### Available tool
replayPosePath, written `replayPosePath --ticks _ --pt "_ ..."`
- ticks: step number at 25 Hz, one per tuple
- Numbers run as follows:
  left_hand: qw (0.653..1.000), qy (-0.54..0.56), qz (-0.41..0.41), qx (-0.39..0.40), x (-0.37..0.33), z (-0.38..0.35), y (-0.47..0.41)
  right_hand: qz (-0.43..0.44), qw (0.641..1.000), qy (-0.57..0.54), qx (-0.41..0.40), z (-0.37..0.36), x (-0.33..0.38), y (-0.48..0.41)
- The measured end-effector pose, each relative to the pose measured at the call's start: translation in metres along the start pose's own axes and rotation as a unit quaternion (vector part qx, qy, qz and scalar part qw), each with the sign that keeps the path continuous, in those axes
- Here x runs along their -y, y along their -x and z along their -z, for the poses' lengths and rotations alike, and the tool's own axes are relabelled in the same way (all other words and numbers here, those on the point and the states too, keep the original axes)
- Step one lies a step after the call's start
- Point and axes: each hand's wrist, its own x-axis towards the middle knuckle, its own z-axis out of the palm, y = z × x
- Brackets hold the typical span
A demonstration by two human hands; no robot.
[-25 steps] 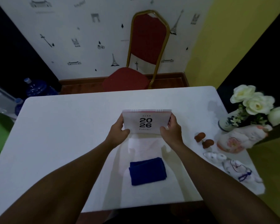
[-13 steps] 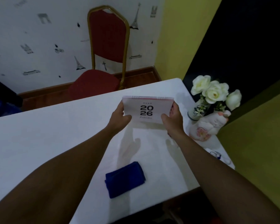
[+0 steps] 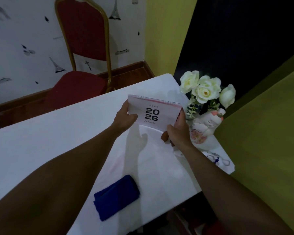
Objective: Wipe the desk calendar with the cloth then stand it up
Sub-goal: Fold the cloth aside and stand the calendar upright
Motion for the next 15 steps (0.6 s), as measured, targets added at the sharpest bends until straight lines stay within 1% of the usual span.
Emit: replayPosePath --ticks 2,5,8,11,15 --pt "1.0 -0.017 -0.002 -0.007 0.008 0.001 0.002 0.003 1.0 0.001 -0.019 0.0 -0.003 0.002" --pt "0.999 -0.032 -0.004 -0.038 0.022 -0.003 0.011 0.009 0.997 -0.032 -0.068 -0.004 -0.011 0.009" --pt "0.999 -0.026 -0.012 -0.038 0.028 -0.009 0.017 -0.004 0.997 -0.04 -0.062 -0.007 -0.012 0.016" --pt "0.999 -0.029 -0.003 -0.032 0.025 -0.009 0.015 -0.01 0.998 -0.046 -0.049 -0.004 -0.015 0.015" --pt "0.999 -0.04 -0.002 -0.013 0.019 -0.015 0.012 -0.008 0.997 -0.043 -0.06 0.0 -0.026 0.017"
